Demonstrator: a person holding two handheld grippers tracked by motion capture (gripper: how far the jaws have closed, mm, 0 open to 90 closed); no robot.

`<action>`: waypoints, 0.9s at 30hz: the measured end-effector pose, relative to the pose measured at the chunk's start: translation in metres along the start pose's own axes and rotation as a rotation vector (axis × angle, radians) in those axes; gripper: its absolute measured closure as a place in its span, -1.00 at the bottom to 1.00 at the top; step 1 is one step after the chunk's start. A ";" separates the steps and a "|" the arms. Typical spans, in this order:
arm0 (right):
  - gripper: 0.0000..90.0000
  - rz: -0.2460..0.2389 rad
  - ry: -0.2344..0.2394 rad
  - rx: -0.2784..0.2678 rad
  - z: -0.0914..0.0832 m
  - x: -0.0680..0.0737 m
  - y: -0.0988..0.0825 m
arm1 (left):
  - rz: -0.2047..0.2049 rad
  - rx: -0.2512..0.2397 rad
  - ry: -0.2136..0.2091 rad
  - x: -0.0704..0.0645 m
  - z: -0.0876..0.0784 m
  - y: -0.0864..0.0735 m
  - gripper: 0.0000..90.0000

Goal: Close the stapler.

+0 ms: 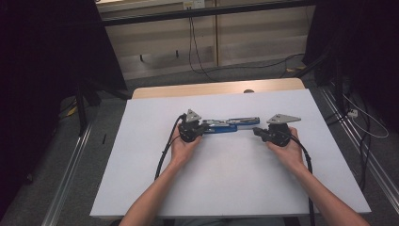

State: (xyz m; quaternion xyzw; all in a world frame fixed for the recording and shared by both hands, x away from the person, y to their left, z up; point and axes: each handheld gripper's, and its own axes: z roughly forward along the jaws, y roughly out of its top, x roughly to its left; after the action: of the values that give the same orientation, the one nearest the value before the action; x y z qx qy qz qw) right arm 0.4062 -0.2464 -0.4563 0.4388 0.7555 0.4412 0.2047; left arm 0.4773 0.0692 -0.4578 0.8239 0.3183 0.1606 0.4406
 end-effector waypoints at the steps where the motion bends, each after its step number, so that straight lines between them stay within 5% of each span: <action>1: 1.00 -0.001 0.000 0.002 0.000 0.000 0.000 | 0.002 0.003 0.001 0.000 0.000 0.000 1.00; 9: 1.00 0.002 -0.017 0.028 0.003 -0.005 0.002 | 0.045 0.017 0.013 0.001 -0.001 0.001 1.00; 18: 1.00 0.005 -0.043 0.063 0.008 -0.013 0.012 | 0.014 0.005 -0.009 0.002 0.000 -0.001 1.00; 27: 1.00 0.026 -0.051 0.118 0.014 -0.018 0.006 | 0.026 0.006 -0.002 0.000 0.001 0.000 1.00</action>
State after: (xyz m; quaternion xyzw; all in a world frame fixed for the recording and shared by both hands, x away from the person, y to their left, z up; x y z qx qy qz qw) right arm 0.4281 -0.2532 -0.4600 0.4711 0.7691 0.3871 0.1918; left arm 0.4774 0.0687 -0.4581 0.8293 0.3079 0.1647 0.4364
